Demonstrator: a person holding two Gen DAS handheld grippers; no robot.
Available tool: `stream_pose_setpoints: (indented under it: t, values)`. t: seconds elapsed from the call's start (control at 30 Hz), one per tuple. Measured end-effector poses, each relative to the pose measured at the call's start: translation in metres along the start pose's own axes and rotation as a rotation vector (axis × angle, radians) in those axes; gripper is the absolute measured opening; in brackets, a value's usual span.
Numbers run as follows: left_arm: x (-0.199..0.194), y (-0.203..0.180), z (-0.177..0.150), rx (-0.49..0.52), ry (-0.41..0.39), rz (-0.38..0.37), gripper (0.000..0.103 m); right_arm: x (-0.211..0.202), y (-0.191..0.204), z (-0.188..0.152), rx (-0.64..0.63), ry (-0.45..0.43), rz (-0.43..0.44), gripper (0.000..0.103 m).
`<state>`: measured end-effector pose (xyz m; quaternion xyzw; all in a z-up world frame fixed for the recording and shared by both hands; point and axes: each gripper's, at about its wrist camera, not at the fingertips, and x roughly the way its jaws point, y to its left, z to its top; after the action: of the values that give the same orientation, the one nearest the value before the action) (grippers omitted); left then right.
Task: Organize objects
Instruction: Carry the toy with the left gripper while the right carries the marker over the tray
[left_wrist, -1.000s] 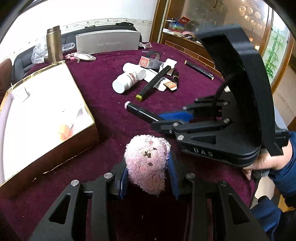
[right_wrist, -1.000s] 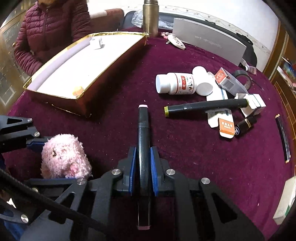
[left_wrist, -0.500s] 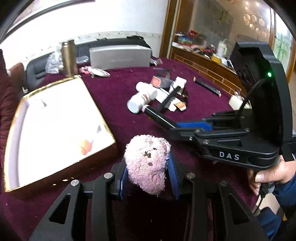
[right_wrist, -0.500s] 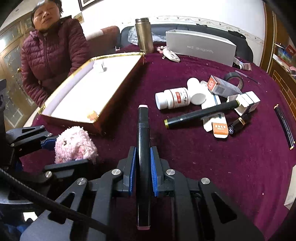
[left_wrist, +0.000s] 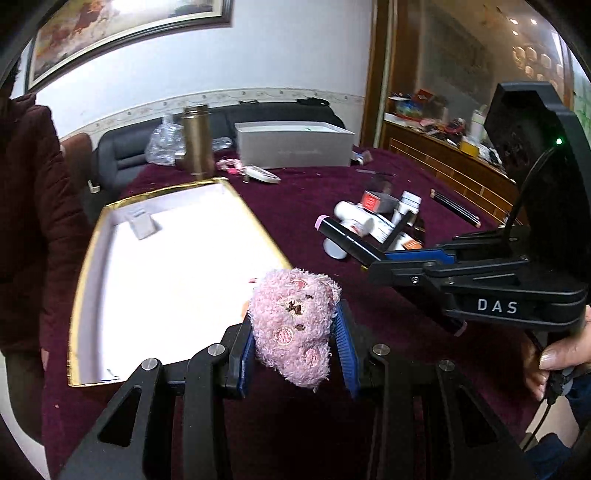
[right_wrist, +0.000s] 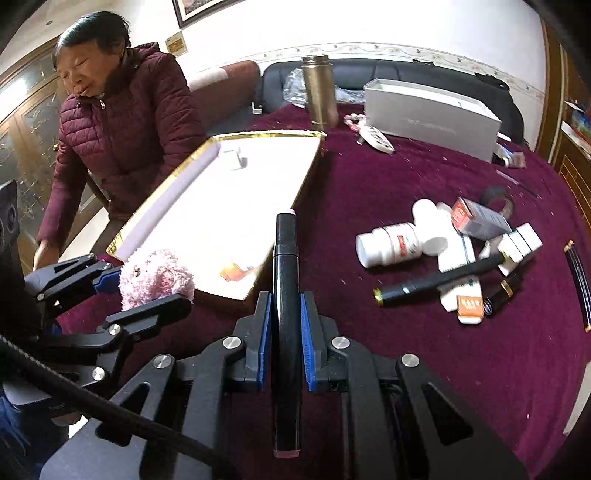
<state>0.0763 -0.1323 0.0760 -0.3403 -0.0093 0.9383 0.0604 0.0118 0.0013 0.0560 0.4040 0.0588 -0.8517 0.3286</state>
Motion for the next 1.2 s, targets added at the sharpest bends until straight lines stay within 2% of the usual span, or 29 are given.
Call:
stream_pose_setpoints:
  t: [0.27, 0.5, 0.7, 1.03, 1.2]
  values:
    - [-0.001, 0.033, 0.001, -0.044, -0.005, 0.051, 0.033, 0.023, 0.023, 0.035, -0.023, 0.01, 0.048, 0.013]
    - [0.003, 0.098, 0.009, -0.184, 0.004, 0.079, 0.033, 0.051, 0.036, 0.076, -0.017, 0.04, 0.086, 0.013]
    - [0.014, 0.138, 0.016, -0.234, 0.028, 0.119, 0.033, 0.072, 0.047, 0.103, 0.0, 0.062, 0.101, 0.013]
    - [0.058, 0.18, 0.052, -0.211, 0.143, 0.136, 0.033, 0.123, 0.06, 0.154, 0.014, 0.141, 0.086, 0.013]
    - [0.088, 0.198, 0.061, -0.201, 0.203, 0.119, 0.033, 0.157, 0.06, 0.171, 0.046, 0.196, 0.079, 0.013]
